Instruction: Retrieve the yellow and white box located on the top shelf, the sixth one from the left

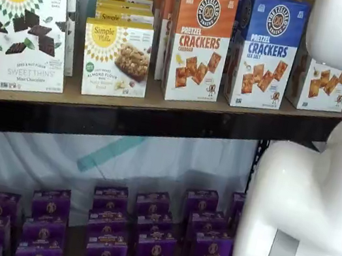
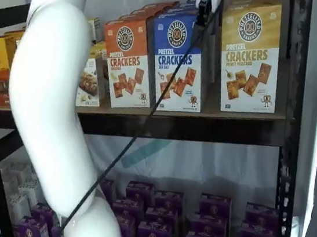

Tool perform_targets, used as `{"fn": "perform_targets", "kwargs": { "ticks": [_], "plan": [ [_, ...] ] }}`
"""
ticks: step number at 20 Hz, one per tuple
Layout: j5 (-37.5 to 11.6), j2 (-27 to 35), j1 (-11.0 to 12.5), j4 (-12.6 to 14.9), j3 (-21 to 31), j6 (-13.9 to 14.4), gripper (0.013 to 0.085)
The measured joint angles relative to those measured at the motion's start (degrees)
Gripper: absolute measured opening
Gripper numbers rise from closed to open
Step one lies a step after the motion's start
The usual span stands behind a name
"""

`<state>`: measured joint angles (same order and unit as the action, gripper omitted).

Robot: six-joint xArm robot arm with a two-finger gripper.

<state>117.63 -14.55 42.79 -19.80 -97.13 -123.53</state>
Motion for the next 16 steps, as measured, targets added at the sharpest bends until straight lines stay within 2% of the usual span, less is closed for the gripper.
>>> {"fn": "perform_targets", "kwargs": {
  "ticks": [1, 2, 3, 6, 10, 16],
  "plan": [
    [-0.14, -0.11, -0.56, 1.24, 0.05, -0.06, 0.085],
    [-0.84, -0.93, -2.84, 5.65, 0.89, -0.24, 0.085],
    [-1.39, -1.67, -3.83, 7.63, 1.8, -0.31, 0.085],
    [-2.54, -3.25, -4.14, 8.18, 4.21, -0.26, 0.085],
    [-3.11, -4.04, -3.13, 6.04, 5.42, -0.29, 0.085],
    [-3.16, -3.33, 1.31, -2.73, 4.05, -0.1, 0.085]
  ]
}}
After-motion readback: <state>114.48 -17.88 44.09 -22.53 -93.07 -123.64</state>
